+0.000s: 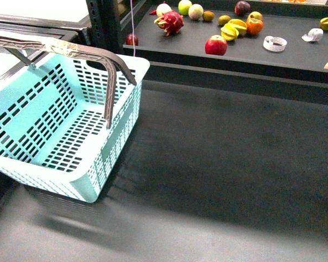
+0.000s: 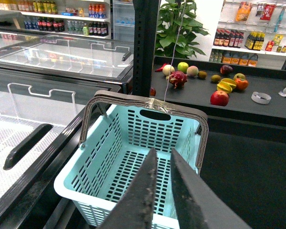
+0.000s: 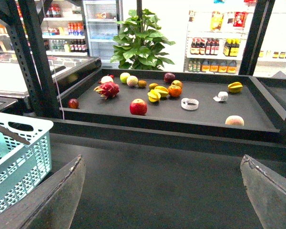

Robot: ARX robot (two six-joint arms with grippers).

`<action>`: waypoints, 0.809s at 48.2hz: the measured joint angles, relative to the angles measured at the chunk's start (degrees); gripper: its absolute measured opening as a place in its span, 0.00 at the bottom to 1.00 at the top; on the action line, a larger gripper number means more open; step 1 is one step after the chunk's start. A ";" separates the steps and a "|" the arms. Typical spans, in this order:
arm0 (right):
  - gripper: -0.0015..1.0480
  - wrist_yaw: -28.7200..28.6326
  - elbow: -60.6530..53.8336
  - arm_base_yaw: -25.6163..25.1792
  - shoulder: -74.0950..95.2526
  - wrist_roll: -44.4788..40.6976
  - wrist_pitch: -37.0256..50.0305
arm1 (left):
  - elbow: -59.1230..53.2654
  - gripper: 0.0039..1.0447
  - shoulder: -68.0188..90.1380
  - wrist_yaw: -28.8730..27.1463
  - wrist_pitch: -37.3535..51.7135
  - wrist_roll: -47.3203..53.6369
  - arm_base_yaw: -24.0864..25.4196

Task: Pick mango with right arm and hold basket with left

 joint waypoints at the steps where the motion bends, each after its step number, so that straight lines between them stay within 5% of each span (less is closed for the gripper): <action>1: 0.92 -0.02 0.00 0.00 0.00 0.00 0.00 | 0.00 0.15 0.00 0.00 0.00 0.00 0.00; 15: 0.92 0.00 0.00 0.00 0.00 0.00 0.00 | 0.00 0.67 0.00 0.00 0.00 0.00 0.00; 20: 0.92 0.00 0.00 0.00 0.00 0.00 0.00 | 0.00 0.93 0.00 0.00 0.00 0.02 0.00; 31: 0.92 0.00 0.00 0.00 0.00 0.00 0.00 | 0.00 0.92 0.00 0.00 0.00 0.04 0.00; 36: 0.92 0.04 0.00 0.02 0.00 0.00 0.00 | 3.87 0.92 13.18 -21.79 -8.11 -19.41 -5.66; 39: 0.92 0.00 0.00 0.04 0.00 0.00 0.00 | 4.31 0.92 21.59 -22.53 -3.26 -30.53 -4.61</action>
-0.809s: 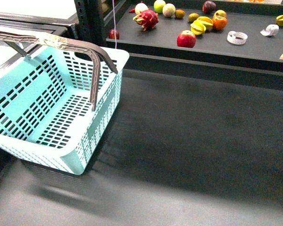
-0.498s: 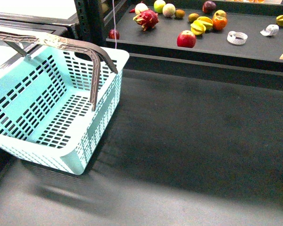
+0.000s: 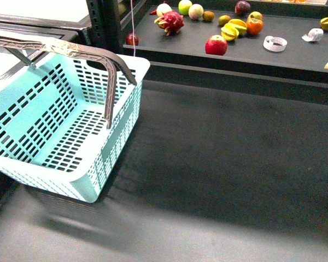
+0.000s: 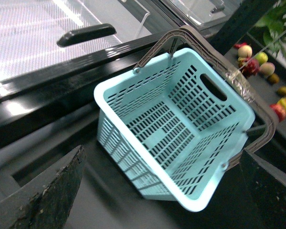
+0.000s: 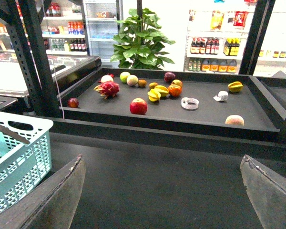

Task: Pick mango with right arm and hold basket with left

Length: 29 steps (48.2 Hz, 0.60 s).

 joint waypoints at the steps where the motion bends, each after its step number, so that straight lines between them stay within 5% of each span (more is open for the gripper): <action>1: 0.92 0.00 0.00 0.00 0.00 0.00 0.00 | 0.22 0.92 1.84 0.46 1.36 -2.47 0.44; 14: 0.92 0.00 0.00 0.00 0.00 0.00 0.00 | 9.64 0.92 43.39 6.27 31.43 -20.28 2.56; 29: 0.92 0.00 0.00 0.00 0.00 0.00 0.00 | 33.22 0.92 80.96 11.19 41.07 -28.65 -2.64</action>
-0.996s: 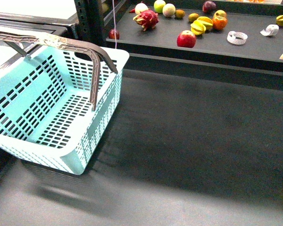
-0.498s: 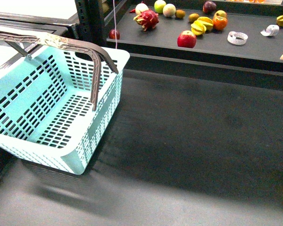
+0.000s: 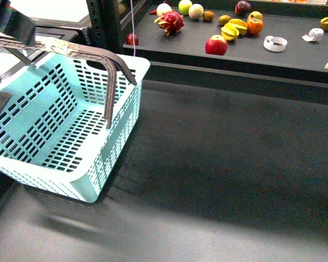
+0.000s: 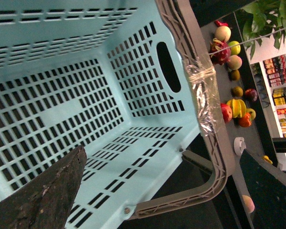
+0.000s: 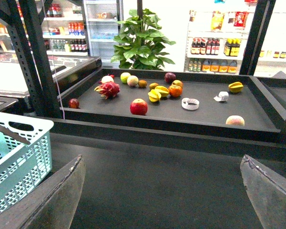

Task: Pick mango with right arm and hold basket with left

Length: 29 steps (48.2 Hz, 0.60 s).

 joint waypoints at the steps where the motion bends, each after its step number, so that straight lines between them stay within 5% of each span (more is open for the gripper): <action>1: 0.92 0.00 0.00 0.00 0.00 0.00 0.00 | 1.01 0.92 1.05 0.11 0.17 -0.37 -0.15; 29: 0.92 0.00 0.00 0.00 0.00 0.00 0.00 | 22.45 0.92 18.58 2.60 4.22 -3.52 -1.79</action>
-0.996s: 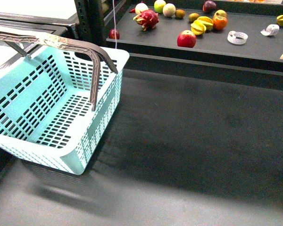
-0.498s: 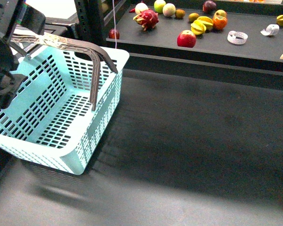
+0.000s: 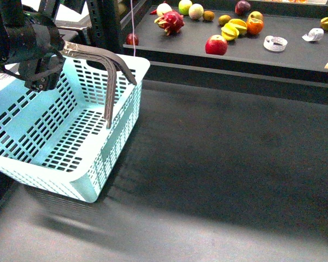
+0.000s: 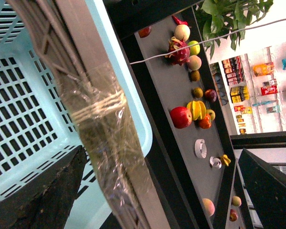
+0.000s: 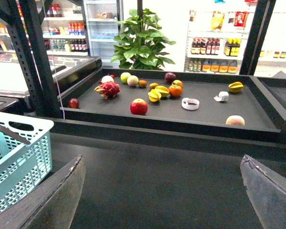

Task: Pick mango with right arm and hold basket with left

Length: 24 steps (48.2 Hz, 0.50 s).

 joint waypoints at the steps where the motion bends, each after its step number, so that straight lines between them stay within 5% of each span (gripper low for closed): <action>1: 0.92 0.00 0.00 0.00 0.00 0.00 0.00 | 0.44 0.92 0.42 0.04 0.00 0.00 0.07; 20: 0.92 0.00 0.00 0.00 0.00 0.00 0.00 | 7.04 0.92 7.30 0.61 -0.28 -0.11 1.11; 24: 0.92 0.00 0.00 0.00 0.00 0.00 0.00 | 7.69 0.80 8.24 0.61 -0.50 -0.13 1.16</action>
